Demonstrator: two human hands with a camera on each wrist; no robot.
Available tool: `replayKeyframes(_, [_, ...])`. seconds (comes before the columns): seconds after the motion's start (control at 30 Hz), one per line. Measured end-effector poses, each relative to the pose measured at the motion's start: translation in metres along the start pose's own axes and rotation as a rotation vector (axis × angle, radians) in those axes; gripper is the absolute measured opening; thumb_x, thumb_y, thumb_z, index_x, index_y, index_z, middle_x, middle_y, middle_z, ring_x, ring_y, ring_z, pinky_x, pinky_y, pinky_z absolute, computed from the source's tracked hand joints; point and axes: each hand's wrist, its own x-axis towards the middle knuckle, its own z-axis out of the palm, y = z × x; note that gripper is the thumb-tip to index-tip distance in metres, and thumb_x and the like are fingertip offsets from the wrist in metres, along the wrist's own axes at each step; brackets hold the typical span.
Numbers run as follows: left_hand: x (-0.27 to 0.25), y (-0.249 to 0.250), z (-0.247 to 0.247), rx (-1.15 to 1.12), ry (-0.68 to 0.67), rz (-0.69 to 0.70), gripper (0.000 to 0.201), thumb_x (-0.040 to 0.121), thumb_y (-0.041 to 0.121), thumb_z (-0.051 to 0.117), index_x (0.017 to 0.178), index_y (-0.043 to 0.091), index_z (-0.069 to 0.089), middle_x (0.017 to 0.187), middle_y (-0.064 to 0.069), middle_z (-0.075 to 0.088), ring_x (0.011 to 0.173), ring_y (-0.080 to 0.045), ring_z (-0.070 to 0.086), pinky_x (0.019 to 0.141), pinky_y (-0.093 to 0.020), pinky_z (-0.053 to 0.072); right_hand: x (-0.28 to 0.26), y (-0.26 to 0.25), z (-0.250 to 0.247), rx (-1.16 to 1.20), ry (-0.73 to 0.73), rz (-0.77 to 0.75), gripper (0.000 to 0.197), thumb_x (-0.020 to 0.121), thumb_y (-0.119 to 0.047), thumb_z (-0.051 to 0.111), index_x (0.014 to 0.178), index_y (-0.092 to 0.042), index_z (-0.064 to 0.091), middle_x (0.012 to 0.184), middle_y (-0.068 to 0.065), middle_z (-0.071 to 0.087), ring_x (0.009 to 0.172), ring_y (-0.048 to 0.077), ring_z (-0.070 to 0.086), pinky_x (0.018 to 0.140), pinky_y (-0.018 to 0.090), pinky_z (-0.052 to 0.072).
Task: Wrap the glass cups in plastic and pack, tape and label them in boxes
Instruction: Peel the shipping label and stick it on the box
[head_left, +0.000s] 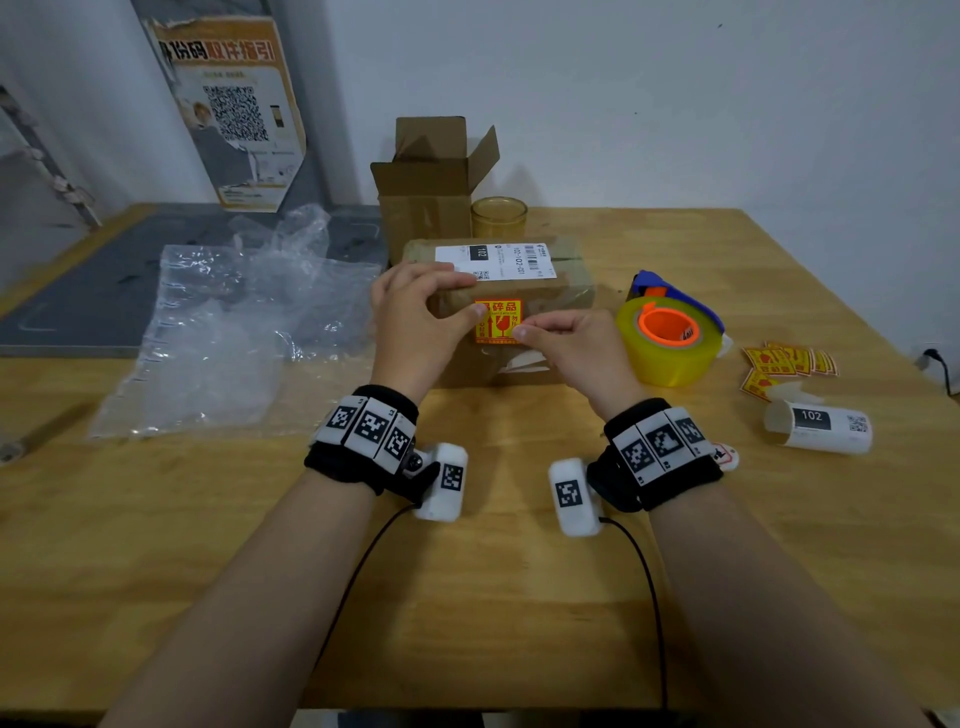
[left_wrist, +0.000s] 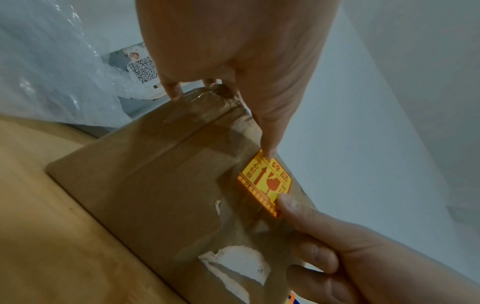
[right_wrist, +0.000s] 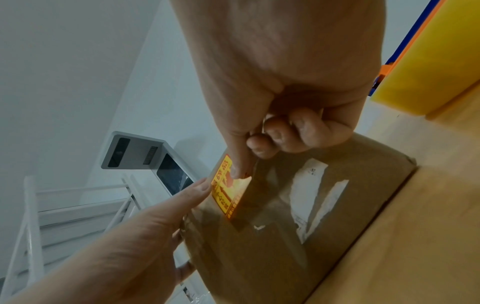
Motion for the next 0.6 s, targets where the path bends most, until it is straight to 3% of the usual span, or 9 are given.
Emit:
replayKeyframes(0.2, [-0.0001,0.0022,0.0001,-0.032,0.019,-0.009,0.029,0.085,0.035,0.081,0.113,0.036,0.075,0.122,0.019,0.060,0.132,-0.017,0.034,0.103,-0.024,0.025,0.0026,0.0001,-0.0004,0.019,0.014,0.014,0.009,0.086,-0.020,0.084,0.082,-0.026,0.079,0.067,-0.014,0.072,0.057,-0.007,0.061,0.058,0.012,0.046])
replayKeyframes(0.4, [-0.0001,0.0024,0.0013,-0.036,0.031,-0.011,0.028,0.084,0.036,0.081,0.111,0.036,0.075,0.121,0.019,0.060,0.131,-0.016,0.035,0.102,-0.025,0.026,0.0043,-0.0003,0.0001,0.002,0.022,0.031,0.006,0.085,-0.022,0.085,0.084,-0.026,0.080,0.077,-0.007,0.076,0.066,0.000,0.065,0.062,0.019,0.051])
replayKeyframes(0.6, [-0.0001,0.0012,0.0034,-0.030,0.049,-0.009,0.026,0.084,0.037,0.080,0.110,0.036,0.075,0.118,0.021,0.058,0.129,-0.015,0.035,0.101,-0.025,0.026,0.0041,0.0002,0.0000,0.006,0.024,0.030,0.005,0.085,-0.020,0.085,0.088,-0.020,0.081,0.074,-0.008,0.074,0.058,-0.007,0.061,0.059,0.012,0.047])
